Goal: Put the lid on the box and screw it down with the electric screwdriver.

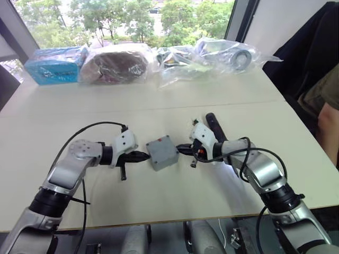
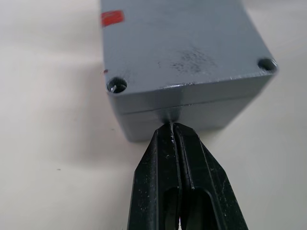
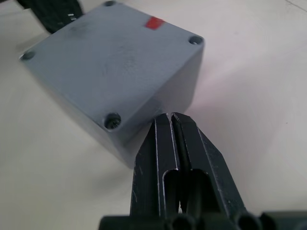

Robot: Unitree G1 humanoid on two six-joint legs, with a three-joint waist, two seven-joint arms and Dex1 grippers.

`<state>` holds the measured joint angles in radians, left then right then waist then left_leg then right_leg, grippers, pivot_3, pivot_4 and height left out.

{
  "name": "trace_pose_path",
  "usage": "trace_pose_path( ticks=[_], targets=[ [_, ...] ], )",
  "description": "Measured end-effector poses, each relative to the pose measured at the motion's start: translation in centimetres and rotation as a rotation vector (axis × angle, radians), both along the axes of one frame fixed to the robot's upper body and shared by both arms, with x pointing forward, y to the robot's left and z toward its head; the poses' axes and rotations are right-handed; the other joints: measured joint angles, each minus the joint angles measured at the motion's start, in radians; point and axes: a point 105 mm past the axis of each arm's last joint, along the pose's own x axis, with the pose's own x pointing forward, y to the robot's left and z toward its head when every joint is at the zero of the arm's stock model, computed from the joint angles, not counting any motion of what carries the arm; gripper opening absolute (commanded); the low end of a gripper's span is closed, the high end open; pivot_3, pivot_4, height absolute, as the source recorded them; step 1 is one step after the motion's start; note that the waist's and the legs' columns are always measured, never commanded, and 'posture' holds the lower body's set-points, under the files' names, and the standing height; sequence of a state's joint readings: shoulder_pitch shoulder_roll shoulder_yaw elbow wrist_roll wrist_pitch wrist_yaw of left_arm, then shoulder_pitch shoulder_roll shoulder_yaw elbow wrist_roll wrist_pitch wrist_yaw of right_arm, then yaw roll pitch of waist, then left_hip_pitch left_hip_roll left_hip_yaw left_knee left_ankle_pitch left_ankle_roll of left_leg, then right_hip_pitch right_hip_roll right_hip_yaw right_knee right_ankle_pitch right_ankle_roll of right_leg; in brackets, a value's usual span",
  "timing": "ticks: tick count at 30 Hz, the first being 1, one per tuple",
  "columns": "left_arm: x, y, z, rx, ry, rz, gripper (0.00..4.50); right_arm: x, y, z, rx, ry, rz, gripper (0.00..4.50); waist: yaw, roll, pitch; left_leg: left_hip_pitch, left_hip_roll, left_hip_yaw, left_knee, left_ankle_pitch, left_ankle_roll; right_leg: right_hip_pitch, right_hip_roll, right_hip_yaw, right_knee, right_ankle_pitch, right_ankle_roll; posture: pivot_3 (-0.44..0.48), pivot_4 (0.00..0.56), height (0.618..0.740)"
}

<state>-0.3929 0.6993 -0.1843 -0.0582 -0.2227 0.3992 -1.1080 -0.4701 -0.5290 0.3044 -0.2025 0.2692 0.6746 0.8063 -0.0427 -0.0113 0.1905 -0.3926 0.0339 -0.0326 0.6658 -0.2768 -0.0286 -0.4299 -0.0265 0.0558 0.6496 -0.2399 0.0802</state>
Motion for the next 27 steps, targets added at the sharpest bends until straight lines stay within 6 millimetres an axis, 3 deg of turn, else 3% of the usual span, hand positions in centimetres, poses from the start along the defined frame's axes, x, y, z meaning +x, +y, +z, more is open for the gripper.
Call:
trace_pose_path(
  ticks=[10, 14, 17, 20, 24, 27],
  targets=[
    [0.1, 0.1, 0.0, 0.009, -0.009, -0.03, 0.0, -0.3, 0.0, 0.2, -0.004, -0.007, -0.026, 0.05, -0.001, 0.0, 0.0, 0.0, 0.0, 0.0, 0.0, 0.0, 0.0, 0.0, 0.0, 0.0, 0.0, 0.0, 0.0, 0.0, 0.15, 0.74],
    [-0.8, 0.8, 0.5, 0.035, -0.001, -0.067, 0.0, 1.6, -1.6, 1.9, 0.023, -0.085, -0.159, 0.05, -0.002, 0.0, 0.0, 0.0, 0.0, 0.0, 0.0, 0.0, 0.0, 0.0, 0.0, 0.0, 0.0, 0.0, 0.0, 0.0, 0.15, 0.74],
    [-0.9, 1.3, 2.3, -0.002, -0.017, -0.052, 0.0, 4.4, -3.8, 4.3, 0.068, -0.147, -0.34, 0.05, -0.002, -0.001, 0.0, 0.0, 0.0, 0.0, 0.0, 0.0, 0.0, 0.0, 0.0, 0.0, 0.0, 0.0, -0.001, 0.0, 0.15, 0.74],
    [-0.8, 0.8, 4.9, -0.069, -0.059, -0.044, 0.0, 6.1, -5.3, 5.2, 0.102, -0.149, -0.45, 0.7, 0.001, -0.001, 0.0, 0.0, 0.0, 0.0, 0.0, 0.0, 0.0, 0.0, 0.0, 0.0, 0.0, 0.0, 0.0, 0.0, 0.15, 0.74],
    [-0.4, -0.1, 7.2, -0.107, -0.121, -0.041, 0.0, 7.1, -5.6, 3.5, 0.089, -0.079, -0.509, 2.31, -0.002, -0.001, 0.0, 0.0, 0.0, 0.0, 0.0, 0.0, 0.0, 0.0, 0.0, 0.0, 0.0, 0.0, 0.001, 0.0, 0.15, 0.74],
    [-0.4, -0.6, 7.7, -0.113, -0.144, -0.039, 0.0, 8.0, -6.1, 2.6, 0.043, -0.059, -0.553, 3.48, -0.005, -0.001, 0.0, 0.0, 0.0, 0.001, 0.0, 0.0, 0.0, 0.0, 0.0, 0.001, 0.0, 0.0, 0.001, 0.0, 0.15, 0.74]
  ],
)
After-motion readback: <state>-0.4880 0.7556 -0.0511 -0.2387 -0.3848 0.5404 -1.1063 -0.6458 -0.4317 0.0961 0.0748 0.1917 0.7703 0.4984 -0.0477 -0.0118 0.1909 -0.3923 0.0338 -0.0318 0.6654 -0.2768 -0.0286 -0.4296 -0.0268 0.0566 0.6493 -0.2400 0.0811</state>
